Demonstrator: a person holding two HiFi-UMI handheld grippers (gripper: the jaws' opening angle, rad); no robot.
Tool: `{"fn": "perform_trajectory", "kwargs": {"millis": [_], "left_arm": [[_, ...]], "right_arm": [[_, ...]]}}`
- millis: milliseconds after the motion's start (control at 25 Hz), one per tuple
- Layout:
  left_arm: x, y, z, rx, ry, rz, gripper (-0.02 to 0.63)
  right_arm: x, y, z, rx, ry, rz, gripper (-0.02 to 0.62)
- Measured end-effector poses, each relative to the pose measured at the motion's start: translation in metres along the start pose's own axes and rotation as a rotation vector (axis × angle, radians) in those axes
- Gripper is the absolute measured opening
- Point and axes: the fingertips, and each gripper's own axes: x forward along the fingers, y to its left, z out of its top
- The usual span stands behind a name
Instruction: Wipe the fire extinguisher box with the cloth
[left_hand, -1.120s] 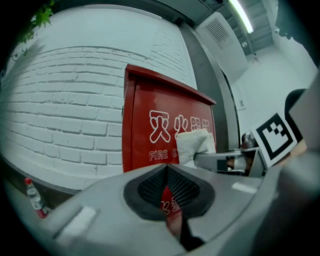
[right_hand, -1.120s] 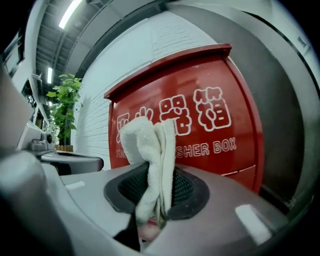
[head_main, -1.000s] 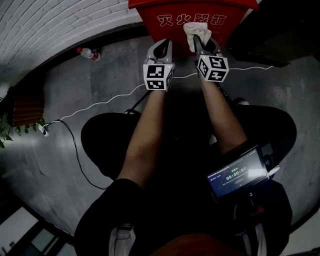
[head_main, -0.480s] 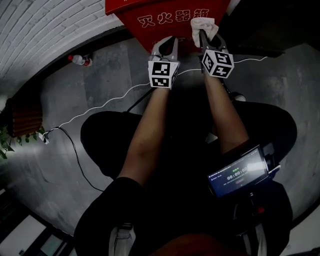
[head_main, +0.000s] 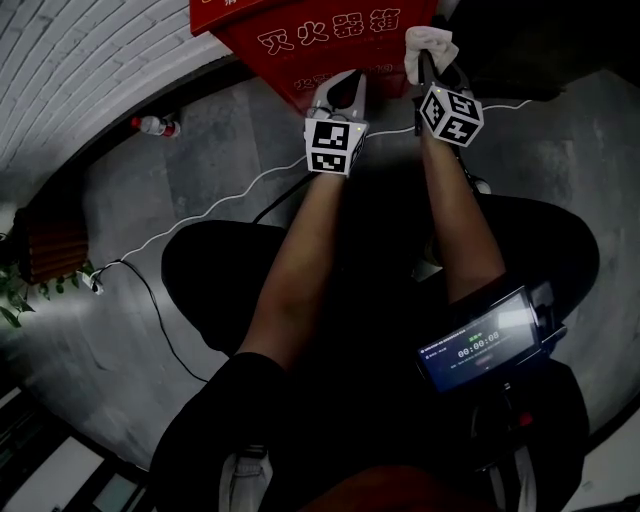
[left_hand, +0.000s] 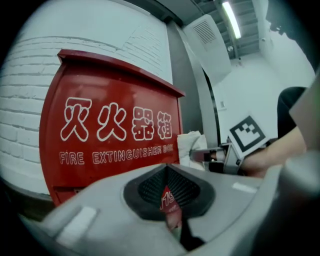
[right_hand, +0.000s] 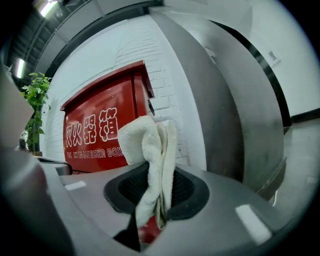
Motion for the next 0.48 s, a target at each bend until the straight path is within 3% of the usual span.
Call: {"fn": "perform_trajectory", "kwargs": {"millis": [280, 480], "left_arm": [[-0.017, 0.016, -0.006, -0.015, 0.010, 0.005, 0.003], [-0.039, 0.050, -0.029, -0.062, 0.055, 0.088, 0.003]], "right_arm": [[-0.018, 0.002, -0.003, 0.010, -0.036, -0.048, 0.097], [-0.017, 0.095, -0.013, -0.053, -0.052, 0.191, 0.095]]}}
